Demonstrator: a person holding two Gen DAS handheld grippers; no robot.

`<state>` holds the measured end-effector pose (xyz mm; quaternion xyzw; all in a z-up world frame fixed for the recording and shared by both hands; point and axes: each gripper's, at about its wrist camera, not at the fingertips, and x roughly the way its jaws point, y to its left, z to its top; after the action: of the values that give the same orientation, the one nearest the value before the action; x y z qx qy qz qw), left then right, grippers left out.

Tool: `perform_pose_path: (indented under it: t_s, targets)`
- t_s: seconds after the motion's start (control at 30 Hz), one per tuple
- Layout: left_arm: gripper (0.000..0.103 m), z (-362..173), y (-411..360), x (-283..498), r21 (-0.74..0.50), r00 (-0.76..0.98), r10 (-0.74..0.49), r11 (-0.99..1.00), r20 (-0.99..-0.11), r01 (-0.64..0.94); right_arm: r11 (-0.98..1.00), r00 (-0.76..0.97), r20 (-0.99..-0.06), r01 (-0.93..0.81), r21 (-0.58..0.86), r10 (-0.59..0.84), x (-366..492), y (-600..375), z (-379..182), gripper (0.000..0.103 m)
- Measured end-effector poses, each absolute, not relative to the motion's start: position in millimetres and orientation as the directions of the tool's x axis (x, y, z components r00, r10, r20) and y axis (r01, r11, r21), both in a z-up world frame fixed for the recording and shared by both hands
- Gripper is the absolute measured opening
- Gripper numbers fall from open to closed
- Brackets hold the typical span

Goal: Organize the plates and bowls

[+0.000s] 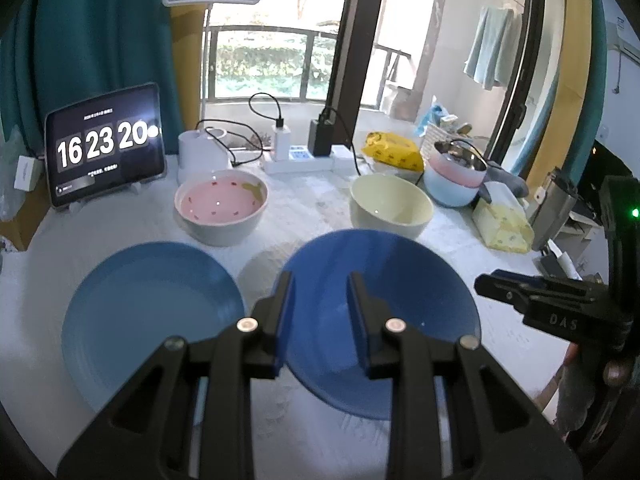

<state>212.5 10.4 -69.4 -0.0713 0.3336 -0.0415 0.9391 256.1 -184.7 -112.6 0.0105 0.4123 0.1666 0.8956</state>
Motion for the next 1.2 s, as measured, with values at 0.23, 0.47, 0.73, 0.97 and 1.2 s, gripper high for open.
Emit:
perform_pose_path:
  t_s: [0.23,0.47,0.73,0.97,1.2]
  targets:
    - [0.028,-64,9,233,-0.149,0.771,-0.134,0.987,-0.623,0.052,0.944,0.610,-0.730,-0.294,0.153,0.308,267,-183,-109,0.031]
    - [0.029,-60,9,259,-0.150,0.761,-0.157,0.985,-0.629,0.079,0.947,0.627,-0.721,-0.290,0.137,0.296,285,-184,-102,0.031]
    - [0.030,-60,8,293,-0.146,0.729,-0.183,0.983,-0.660,0.114,0.952,0.643,-0.710,-0.271,0.138,0.286,310,-188,-98,0.031]
    - [0.030,-62,4,322,-0.184,0.684,-0.221,0.975,-0.695,0.129,0.954,0.639,-0.713,-0.257,0.156,0.289,334,-192,-103,0.031]
    - [0.031,-70,-7,349,-0.210,0.640,-0.229,0.972,-0.734,0.108,0.953,0.634,-0.717,-0.253,0.164,0.291,355,-195,-109,0.031]
